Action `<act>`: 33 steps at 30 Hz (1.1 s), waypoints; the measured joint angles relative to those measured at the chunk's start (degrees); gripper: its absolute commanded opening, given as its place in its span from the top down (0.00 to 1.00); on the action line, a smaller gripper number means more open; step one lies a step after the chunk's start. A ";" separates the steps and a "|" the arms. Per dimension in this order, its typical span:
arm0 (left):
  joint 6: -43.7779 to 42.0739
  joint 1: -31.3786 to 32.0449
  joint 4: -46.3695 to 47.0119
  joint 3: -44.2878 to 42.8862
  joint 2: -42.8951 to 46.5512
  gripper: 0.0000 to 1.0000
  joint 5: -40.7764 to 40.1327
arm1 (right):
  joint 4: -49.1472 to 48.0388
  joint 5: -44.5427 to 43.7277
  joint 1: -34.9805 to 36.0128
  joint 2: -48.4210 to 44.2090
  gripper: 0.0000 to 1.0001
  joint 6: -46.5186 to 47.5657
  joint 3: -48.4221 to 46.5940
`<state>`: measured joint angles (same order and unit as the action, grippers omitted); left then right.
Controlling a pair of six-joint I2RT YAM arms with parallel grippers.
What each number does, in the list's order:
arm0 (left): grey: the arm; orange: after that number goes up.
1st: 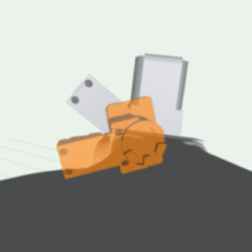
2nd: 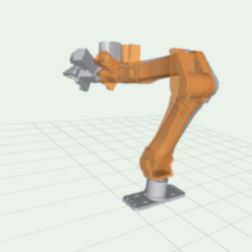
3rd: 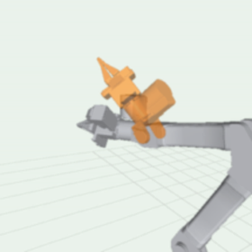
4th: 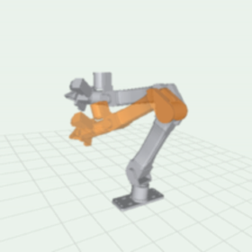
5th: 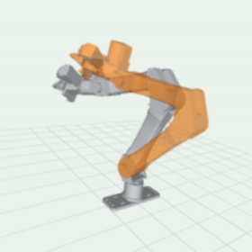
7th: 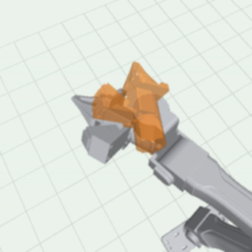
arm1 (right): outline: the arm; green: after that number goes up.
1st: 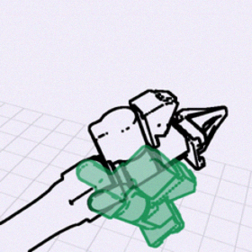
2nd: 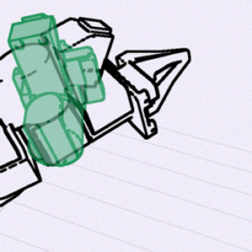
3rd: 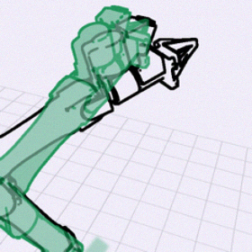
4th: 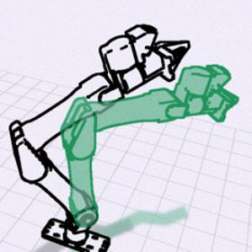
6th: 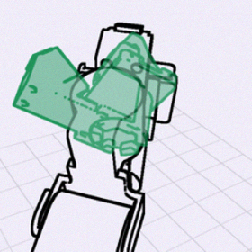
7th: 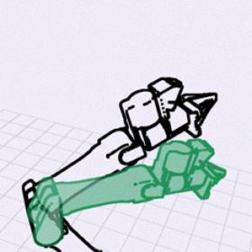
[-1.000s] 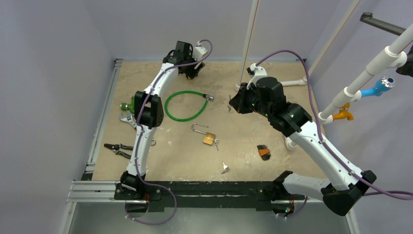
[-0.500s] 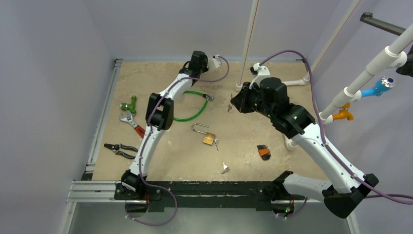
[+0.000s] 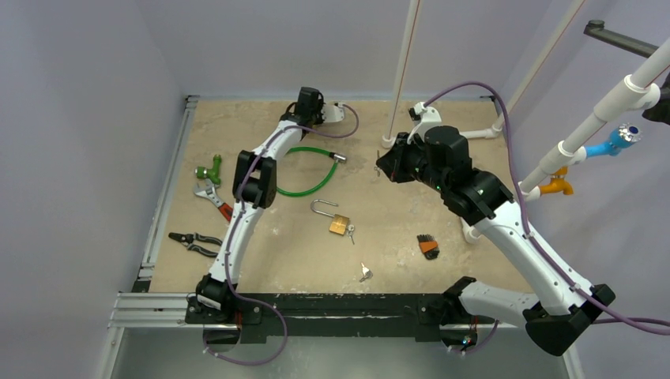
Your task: Unlock with the key
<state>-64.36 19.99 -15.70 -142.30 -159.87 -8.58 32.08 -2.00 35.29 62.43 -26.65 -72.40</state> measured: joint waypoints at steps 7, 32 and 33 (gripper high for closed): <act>-1.36 -0.50 -5.09 0.55 1.14 1.00 4.26 | -0.26 0.17 -0.11 -0.37 1.00 0.09 0.04; -6.47 2.78 -10.95 30.77 22.36 0.88 18.40 | -0.92 0.68 -0.11 -1.88 1.00 -0.04 0.63; -5.20 3.10 -11.45 30.18 22.36 0.84 18.36 | -0.94 0.85 -0.11 -1.90 1.00 -0.07 0.72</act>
<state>-69.56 23.09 -27.16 -112.12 -137.51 9.78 31.14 -1.15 35.18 60.53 -26.72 -71.68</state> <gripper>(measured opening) 0.065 0.004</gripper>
